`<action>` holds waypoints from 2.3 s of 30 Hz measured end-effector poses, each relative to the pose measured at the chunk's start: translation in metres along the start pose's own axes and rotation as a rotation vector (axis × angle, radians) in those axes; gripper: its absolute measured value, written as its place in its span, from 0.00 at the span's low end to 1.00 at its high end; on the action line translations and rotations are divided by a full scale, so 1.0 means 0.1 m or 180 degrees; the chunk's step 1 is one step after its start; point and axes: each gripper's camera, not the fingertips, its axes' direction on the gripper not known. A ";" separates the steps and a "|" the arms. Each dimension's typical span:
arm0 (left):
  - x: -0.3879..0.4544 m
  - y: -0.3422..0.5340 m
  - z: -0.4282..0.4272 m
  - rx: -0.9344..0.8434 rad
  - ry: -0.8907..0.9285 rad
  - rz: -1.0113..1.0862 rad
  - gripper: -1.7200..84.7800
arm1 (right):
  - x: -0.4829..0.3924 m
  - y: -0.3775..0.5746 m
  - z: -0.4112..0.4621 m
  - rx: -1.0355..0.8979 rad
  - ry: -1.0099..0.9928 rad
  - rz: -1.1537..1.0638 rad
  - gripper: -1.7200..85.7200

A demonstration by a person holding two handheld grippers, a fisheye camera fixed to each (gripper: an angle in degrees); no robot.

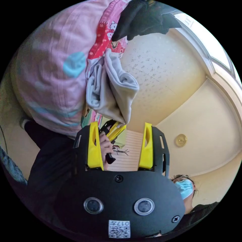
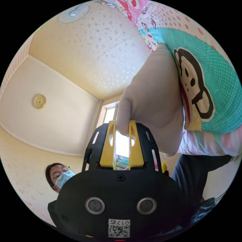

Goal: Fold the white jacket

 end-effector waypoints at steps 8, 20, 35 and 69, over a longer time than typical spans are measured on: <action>0.00 -0.21 0.09 0.0131 0.0095 0.0078 0.32 | -0.03 0.13 0.05 -0.0163 -0.0015 0.0082 0.11; 0.26 -0.80 0.01 0.0185 0.0357 -0.0120 0.17 | -0.44 0.21 -0.08 -0.0720 0.0656 -0.0112 0.11; 1.54 -0.46 2.29 -0.1624 0.0057 0.1095 0.13 | -1.95 -0.29 -0.72 -0.0807 -0.0029 -0.0849 0.09; 0.78 1.17 5.16 -0.3088 -0.1307 0.3289 0.01 | -3.02 0.26 -2.84 0.1166 0.1057 -0.2441 0.02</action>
